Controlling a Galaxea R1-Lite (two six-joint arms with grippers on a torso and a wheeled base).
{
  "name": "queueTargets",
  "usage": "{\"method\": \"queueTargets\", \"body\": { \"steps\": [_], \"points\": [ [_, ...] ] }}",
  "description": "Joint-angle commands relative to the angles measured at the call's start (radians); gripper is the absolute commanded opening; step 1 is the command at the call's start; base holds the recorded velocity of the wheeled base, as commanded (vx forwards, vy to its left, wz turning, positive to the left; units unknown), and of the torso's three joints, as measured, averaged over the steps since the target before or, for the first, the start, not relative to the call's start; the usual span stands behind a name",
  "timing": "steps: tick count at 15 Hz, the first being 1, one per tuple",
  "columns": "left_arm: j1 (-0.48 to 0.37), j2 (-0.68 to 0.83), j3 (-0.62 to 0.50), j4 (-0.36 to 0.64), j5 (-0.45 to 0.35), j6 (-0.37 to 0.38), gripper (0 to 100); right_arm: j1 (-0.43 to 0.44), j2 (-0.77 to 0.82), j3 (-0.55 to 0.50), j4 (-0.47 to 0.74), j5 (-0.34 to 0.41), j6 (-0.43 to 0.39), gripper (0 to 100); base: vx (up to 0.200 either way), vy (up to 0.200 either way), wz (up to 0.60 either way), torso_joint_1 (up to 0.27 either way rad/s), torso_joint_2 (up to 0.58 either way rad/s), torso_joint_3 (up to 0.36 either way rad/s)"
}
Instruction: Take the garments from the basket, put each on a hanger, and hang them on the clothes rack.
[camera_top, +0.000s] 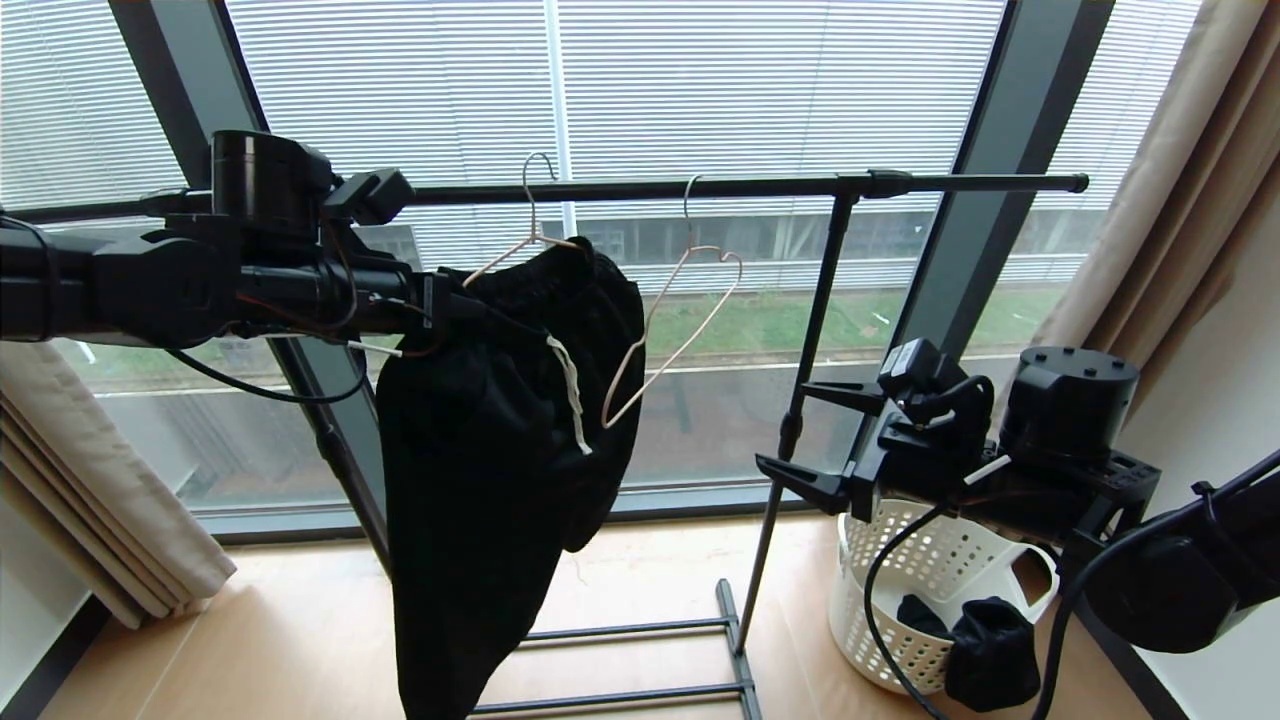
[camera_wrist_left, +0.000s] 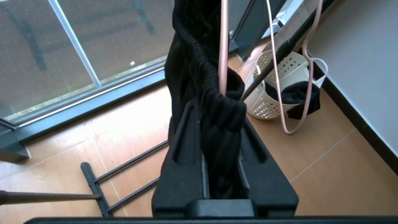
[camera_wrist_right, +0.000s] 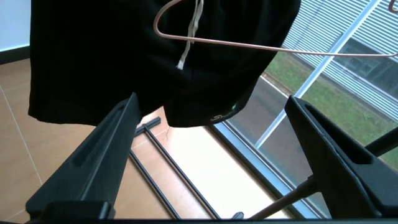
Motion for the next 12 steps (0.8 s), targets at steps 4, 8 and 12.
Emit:
{"method": "queueTargets", "body": {
  "steps": [4, 8, 12],
  "points": [
    [0.000, 0.029, -0.025, 0.001, 0.000, -0.007, 0, 0.002, 0.000, 0.001, 0.000, 0.001, -0.001, 100, 0.000, 0.000, 0.00, 0.000, 0.00, 0.000],
    [-0.014, 0.037, -0.023, 0.001, 0.000, -0.008, 0, 0.002, 0.000, 0.000, -0.002, 0.001, -0.001, 100, 0.000, 0.000, 0.00, 0.000, 0.00, 0.000],
    [-0.017, 0.044, -0.020, 0.001, 0.000, -0.007, 0, 0.002, -0.001, -0.002, -0.002, 0.001, -0.001, 100, 0.000, 0.000, 0.00, 0.000, 0.00, 0.000]
  ]
}}
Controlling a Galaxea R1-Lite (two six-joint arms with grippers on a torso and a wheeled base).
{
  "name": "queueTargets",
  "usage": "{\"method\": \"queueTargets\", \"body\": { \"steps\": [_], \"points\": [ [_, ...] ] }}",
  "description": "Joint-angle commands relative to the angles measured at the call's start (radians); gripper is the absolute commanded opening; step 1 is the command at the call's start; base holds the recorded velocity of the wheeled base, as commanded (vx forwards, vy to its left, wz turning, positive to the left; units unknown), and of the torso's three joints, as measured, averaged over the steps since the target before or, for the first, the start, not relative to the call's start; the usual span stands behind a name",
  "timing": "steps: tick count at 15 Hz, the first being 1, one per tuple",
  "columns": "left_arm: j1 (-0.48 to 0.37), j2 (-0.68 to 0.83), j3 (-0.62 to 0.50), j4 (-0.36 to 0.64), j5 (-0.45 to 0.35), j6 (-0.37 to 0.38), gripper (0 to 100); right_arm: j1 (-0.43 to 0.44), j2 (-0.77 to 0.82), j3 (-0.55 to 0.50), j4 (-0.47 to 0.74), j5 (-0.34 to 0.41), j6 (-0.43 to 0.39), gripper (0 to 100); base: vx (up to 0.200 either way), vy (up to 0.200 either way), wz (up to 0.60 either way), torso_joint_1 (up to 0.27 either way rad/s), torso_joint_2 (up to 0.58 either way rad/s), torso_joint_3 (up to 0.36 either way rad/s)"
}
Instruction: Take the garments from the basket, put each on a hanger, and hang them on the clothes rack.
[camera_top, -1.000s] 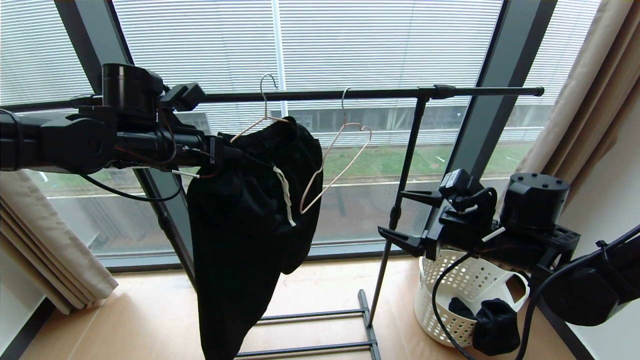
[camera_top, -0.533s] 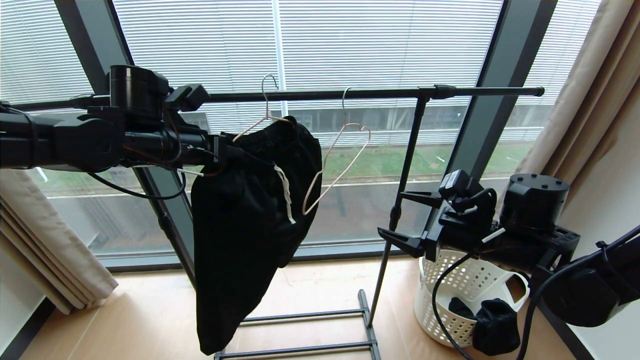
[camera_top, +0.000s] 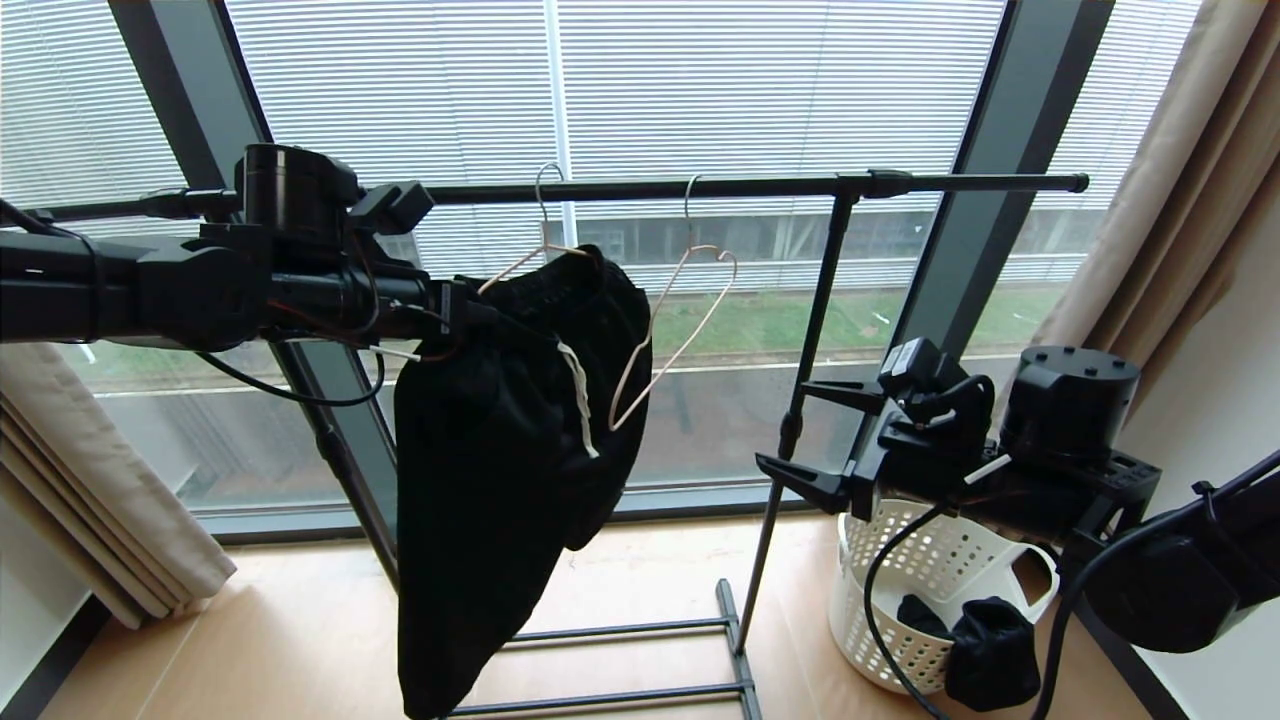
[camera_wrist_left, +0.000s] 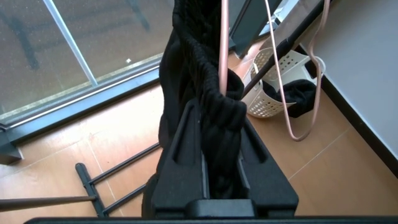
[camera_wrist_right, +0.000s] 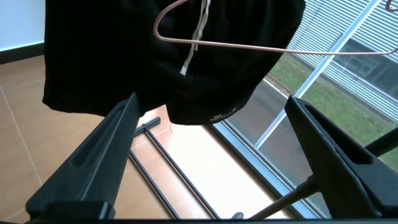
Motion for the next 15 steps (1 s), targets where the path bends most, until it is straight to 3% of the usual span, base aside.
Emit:
{"method": "queueTargets", "body": {
  "steps": [1, 2, 6, 11, 13, 15],
  "points": [
    [-0.002, 0.002, 0.009, 0.000, 0.000, 0.001, 0, 0.000, 0.000, 0.000, 0.000, 0.001, -0.001, 100, 0.000, 0.000, 0.00, 0.000, 0.00, 0.000],
    [-0.002, 0.002, 0.010, 0.000, 0.000, 0.001, 100, 0.000, 0.000, 0.000, 0.000, 0.001, -0.001, 100, 0.000, 0.000, 0.00, 0.000, 0.00, 0.000],
    [-0.015, -0.050, 0.047, 0.008, 0.026, 0.000, 100, 0.000, -0.003, 0.000, 0.000, 0.001, -0.001, 100, 0.000, 0.000, 0.00, 0.000, 0.00, 0.000],
    [-0.026, -0.251, 0.246, 0.009, 0.027, 0.001, 100, 0.000, -0.066, 0.029, 0.000, -0.001, -0.002, 100, 0.000, 0.000, 0.00, 0.000, 0.00, 0.000],
    [-0.025, -0.359, 0.349, 0.011, 0.031, 0.003, 100, 0.000, -0.163, 0.084, 0.001, -0.026, -0.002, 100, 0.000, 0.000, 0.00, 0.000, 0.00, 0.000],
    [-0.003, -0.538, 0.515, 0.011, 0.049, 0.011, 100, -0.008, -0.376, 0.201, 0.021, -0.087, 0.001, 100, 0.000, 0.000, 0.00, 0.000, 0.00, 0.000]
  ]
}}
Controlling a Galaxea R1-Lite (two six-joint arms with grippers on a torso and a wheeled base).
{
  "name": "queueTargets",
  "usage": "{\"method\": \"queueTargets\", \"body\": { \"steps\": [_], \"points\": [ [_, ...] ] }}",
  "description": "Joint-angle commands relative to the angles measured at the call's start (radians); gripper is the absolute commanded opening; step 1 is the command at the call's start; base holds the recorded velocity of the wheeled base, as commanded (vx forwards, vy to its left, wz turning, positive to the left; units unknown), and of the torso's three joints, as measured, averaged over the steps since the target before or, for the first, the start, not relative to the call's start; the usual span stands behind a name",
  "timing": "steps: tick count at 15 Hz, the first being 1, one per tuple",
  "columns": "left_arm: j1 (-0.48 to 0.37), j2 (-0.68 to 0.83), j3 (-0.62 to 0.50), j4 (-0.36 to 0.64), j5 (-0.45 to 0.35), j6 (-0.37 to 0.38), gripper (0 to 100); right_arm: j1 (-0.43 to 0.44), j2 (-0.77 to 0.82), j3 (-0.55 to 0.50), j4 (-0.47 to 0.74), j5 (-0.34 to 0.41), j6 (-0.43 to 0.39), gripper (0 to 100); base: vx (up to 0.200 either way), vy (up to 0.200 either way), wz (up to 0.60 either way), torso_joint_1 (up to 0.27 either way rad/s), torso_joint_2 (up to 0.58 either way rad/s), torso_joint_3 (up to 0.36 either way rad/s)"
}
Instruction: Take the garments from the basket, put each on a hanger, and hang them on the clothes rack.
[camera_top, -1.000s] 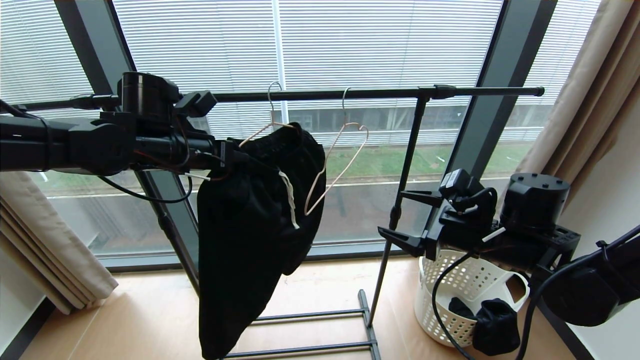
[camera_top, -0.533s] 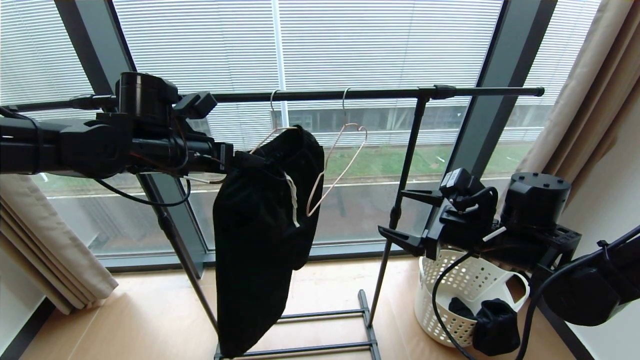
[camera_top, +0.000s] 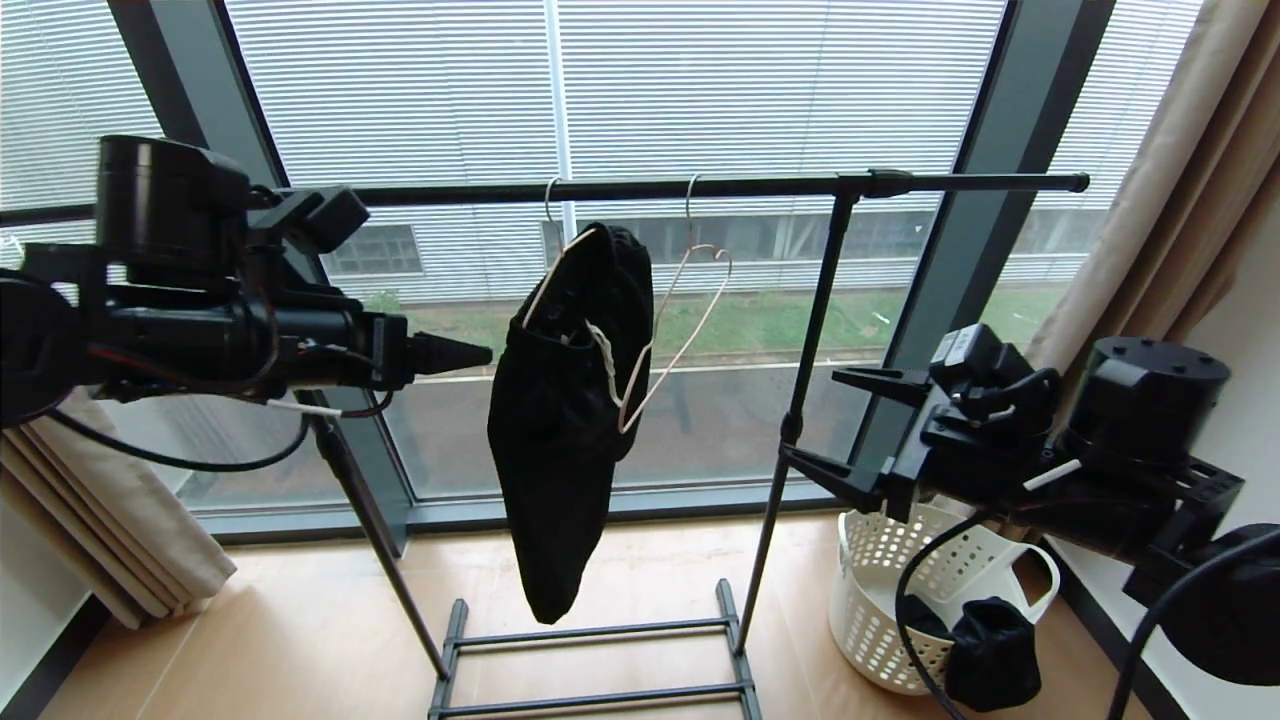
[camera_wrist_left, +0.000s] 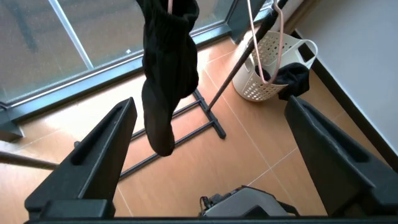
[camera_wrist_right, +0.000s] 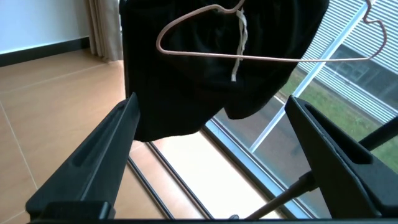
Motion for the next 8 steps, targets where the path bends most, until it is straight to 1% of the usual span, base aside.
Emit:
{"method": "queueTargets", "body": {
  "steps": [1, 2, 3, 5, 6, 7, 8],
  "points": [
    [0.020, -0.250, 0.190, 0.000, 0.017, 0.007, 100, -0.006, -0.272, 0.134, 0.032, -0.055, 0.002, 100, 0.000, 0.000, 0.00, 0.000, 0.00, 0.000],
    [0.021, -0.323, 0.255, 0.000, 0.023, 0.007, 100, -0.006, -0.373, 0.167, 0.096, -0.112, 0.001, 100, 0.000, 0.000, 0.00, 0.000, 0.00, 0.000],
    [0.020, -0.416, 0.325, 0.000, 0.023, 0.007, 100, -0.006, -0.500, 0.189, 0.205, -0.158, 0.002, 100, 0.000, 0.000, 0.00, 0.000, 0.00, 0.000],
    [0.021, -0.526, 0.426, 0.000, 0.025, 0.007, 100, -0.006, -0.660, 0.212, 0.369, -0.181, 0.002, 100, 0.000, 0.000, 0.00, 0.000, 0.00, 0.000],
    [0.023, -0.590, 0.486, 0.000, 0.033, 0.007, 100, -0.006, -0.757, 0.232, 0.480, -0.232, 0.002, 100, 0.000, 0.000, 0.00, 0.000, 0.00, 0.000],
    [0.021, -0.638, 0.532, 0.000, 0.062, 0.007, 100, -0.006, -0.830, 0.253, 0.550, -0.272, 0.004, 100, 0.000, 0.000, 0.00, 0.000, 0.00, 0.000],
    [0.021, -0.661, 0.552, 0.000, 0.075, 0.007, 100, -0.006, -0.866, 0.269, 0.575, -0.287, 0.004, 100, 0.000, 0.000, 0.00, 0.000, 0.00, 0.000]
  ]
}}
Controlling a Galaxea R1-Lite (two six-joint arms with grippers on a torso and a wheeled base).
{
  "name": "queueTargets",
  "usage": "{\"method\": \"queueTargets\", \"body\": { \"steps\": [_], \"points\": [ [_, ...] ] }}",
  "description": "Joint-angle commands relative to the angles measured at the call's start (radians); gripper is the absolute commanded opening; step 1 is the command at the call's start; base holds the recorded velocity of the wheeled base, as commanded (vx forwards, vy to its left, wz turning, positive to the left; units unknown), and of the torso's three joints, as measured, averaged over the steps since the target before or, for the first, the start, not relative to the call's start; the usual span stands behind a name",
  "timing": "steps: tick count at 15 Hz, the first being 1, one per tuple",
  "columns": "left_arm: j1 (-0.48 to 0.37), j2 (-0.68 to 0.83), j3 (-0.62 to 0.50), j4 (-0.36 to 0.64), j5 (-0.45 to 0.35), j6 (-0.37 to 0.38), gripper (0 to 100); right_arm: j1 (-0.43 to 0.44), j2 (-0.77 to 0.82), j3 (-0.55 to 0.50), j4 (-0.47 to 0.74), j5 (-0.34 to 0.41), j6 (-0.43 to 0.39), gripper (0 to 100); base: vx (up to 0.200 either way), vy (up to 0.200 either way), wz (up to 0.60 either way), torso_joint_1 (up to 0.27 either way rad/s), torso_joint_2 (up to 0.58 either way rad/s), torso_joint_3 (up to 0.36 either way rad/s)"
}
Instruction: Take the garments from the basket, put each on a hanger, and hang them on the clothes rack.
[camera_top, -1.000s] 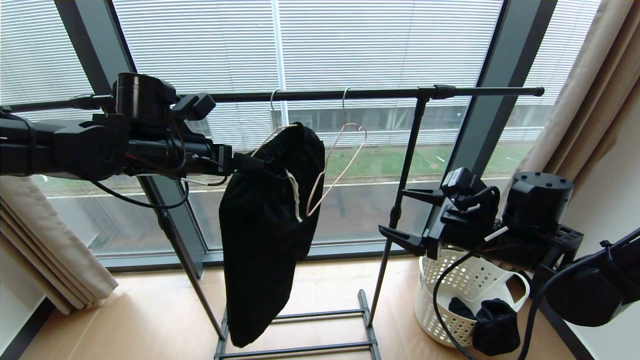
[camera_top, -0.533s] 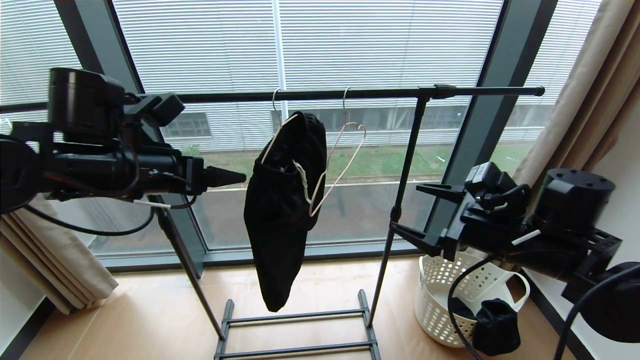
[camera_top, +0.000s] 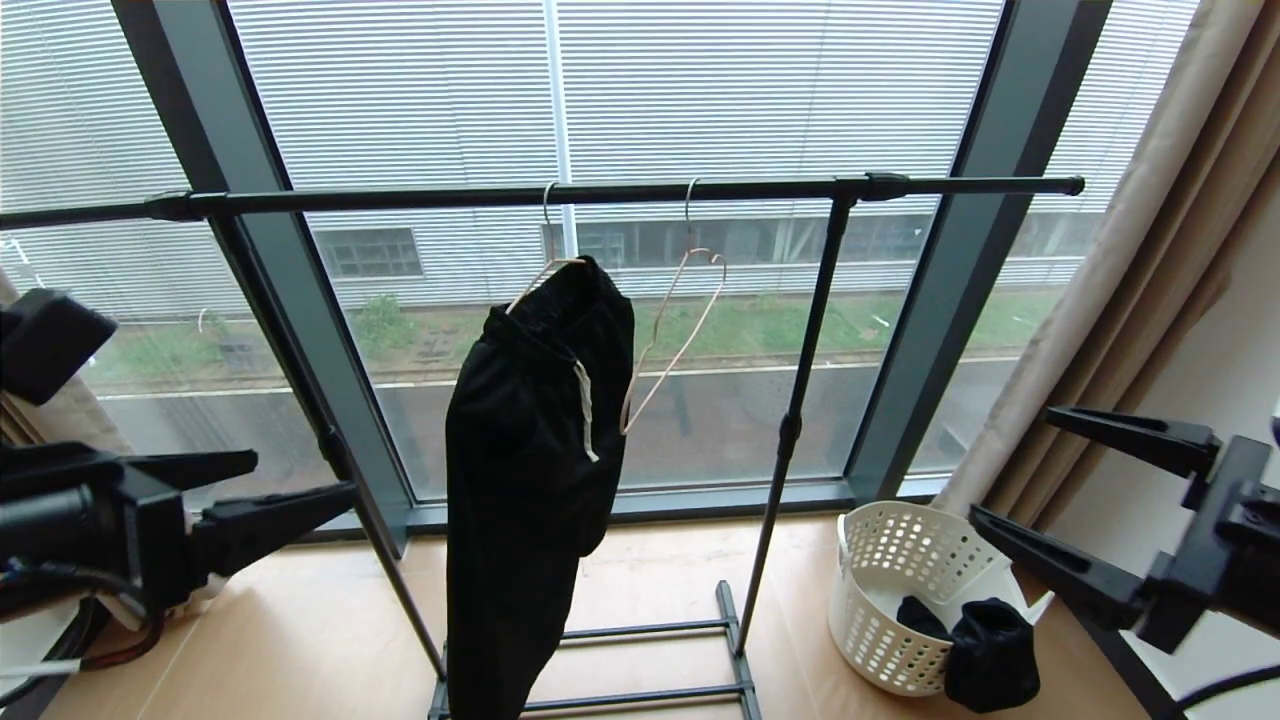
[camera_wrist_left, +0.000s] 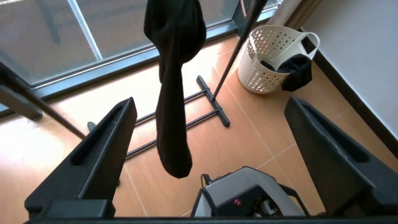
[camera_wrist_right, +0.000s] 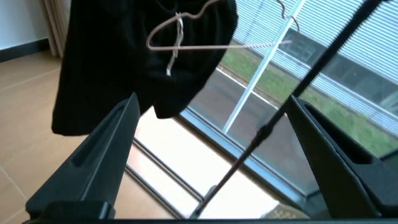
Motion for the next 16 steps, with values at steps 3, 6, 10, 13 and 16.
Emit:
{"method": "queueTargets", "body": {
  "steps": [3, 6, 10, 13, 16],
  "points": [
    [0.000, -0.280, 0.225, -0.001, 0.038, 0.000, 100, -0.005, -0.372, 0.201, 0.169, -0.130, 0.013, 100, 0.000, 0.000, 0.00, 0.000, 0.00, 0.000],
    [0.000, -0.429, 0.372, -0.001, 0.088, 0.000, 100, -0.005, -0.469, 0.294, 0.171, -0.173, 0.077, 100, 0.000, 0.000, 0.00, 0.000, 0.00, 0.000],
    [0.000, -0.580, 0.524, -0.002, 0.178, 0.000, 100, -0.012, -0.599, 0.362, 0.240, -0.262, 0.116, 100, 0.000, 0.000, 0.00, 0.000, 0.00, 0.000],
    [0.001, -0.639, 0.630, -0.005, 0.187, -0.001, 100, -0.011, -0.736, 0.362, 0.424, -0.262, 0.169, 100, 0.000, 0.000, 0.00, 0.000, 0.00, 0.000],
    [0.008, -0.739, 0.679, -0.001, 0.235, -0.003, 100, -0.012, -0.843, 0.362, 0.539, -0.277, 0.191, 100, 0.000, 0.000, 0.00, 0.000, 0.00, 0.000]
  ]
}}
